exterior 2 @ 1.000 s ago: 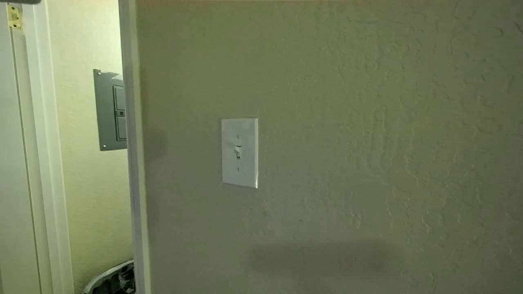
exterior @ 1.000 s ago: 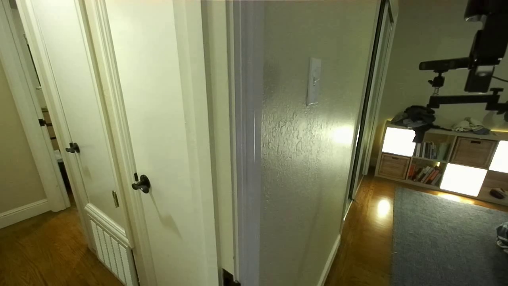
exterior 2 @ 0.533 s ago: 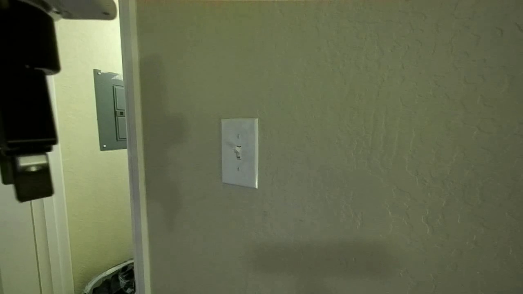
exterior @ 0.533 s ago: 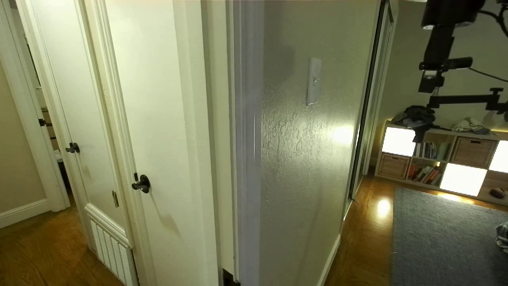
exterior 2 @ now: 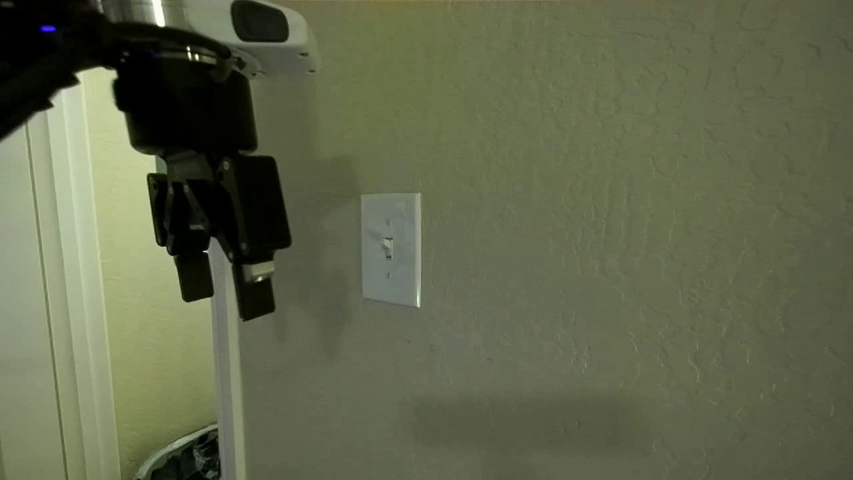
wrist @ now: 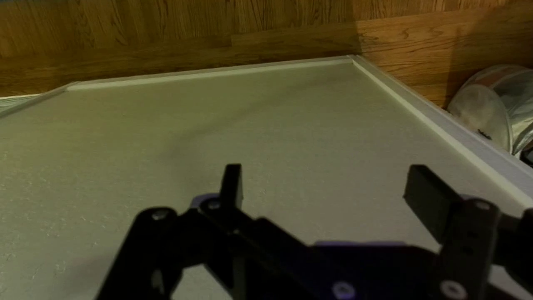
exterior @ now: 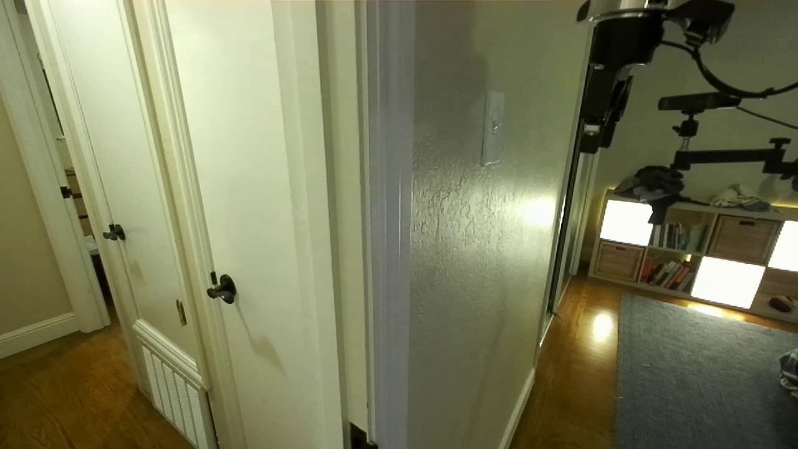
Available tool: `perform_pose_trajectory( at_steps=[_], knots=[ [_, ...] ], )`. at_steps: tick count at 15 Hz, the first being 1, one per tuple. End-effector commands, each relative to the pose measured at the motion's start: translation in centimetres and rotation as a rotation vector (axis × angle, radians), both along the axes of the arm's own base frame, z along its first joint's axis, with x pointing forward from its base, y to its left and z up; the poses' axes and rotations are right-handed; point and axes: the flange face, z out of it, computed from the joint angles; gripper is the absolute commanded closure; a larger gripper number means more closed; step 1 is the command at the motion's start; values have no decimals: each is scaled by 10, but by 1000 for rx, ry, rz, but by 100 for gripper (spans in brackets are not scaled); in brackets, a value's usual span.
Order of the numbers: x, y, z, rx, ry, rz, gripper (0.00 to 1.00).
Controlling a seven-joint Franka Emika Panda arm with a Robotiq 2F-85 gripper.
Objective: Turn off the light switch
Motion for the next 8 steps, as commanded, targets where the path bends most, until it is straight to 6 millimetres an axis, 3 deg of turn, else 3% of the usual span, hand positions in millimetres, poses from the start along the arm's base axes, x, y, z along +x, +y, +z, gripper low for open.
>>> perform_pose_trajectory(
  at_steps=[1,4,8],
  knots=[
    [1,0,1,0,0,0,0],
    [3,0,-1,9,-6,8,0],
    [20,-7,1,8,-74,14,0]
  ],
)
